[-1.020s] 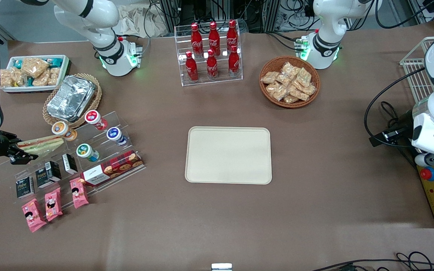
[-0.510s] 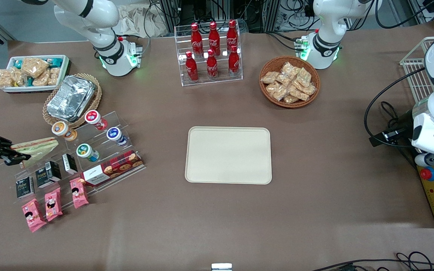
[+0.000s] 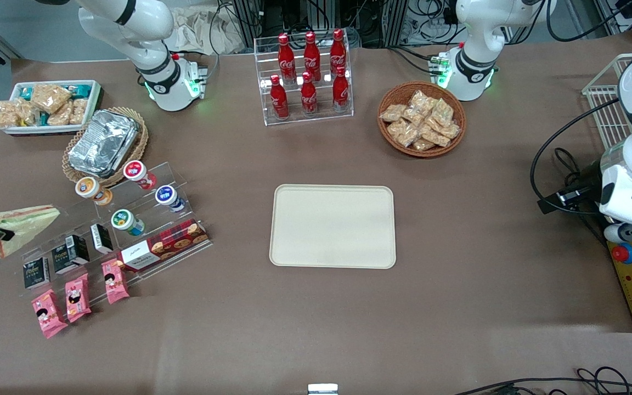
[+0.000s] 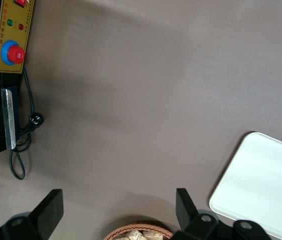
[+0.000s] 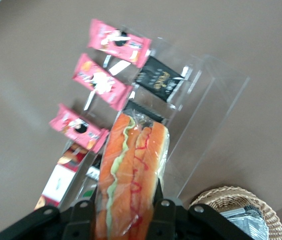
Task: Place sandwich on tray
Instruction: 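Carry the sandwich with the right gripper over the cream tray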
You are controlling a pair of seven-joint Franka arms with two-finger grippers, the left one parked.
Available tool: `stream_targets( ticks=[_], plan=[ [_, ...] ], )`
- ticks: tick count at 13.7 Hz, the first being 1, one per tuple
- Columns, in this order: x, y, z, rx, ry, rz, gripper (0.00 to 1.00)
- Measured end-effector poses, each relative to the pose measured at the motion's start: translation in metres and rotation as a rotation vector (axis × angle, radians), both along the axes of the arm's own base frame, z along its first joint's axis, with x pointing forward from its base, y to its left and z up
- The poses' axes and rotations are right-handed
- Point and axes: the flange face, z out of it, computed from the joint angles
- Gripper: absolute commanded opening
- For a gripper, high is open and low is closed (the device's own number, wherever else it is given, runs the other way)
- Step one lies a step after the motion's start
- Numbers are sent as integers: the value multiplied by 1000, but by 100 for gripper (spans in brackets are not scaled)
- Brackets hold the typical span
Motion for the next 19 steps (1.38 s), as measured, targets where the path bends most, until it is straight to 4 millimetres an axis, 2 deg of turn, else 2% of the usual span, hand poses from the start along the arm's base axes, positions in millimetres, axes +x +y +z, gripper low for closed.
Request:
stream_targets(
  ticks=[3, 5, 8, 11, 13, 15, 19],
  plan=[
    [12, 56, 27, 32, -11, 132, 38],
    [19, 111, 39, 59, -17, 249, 38],
    [24, 226, 47, 100, -23, 450, 38],
    [11, 354, 48, 126, -47, 653, 38],
    [-1, 424, 40, 126, -70, 758, 37],
    [-14, 488, 24, 116, -95, 856, 38],
    [-54, 595, -17, 6, -113, 1075, 38]
  ],
)
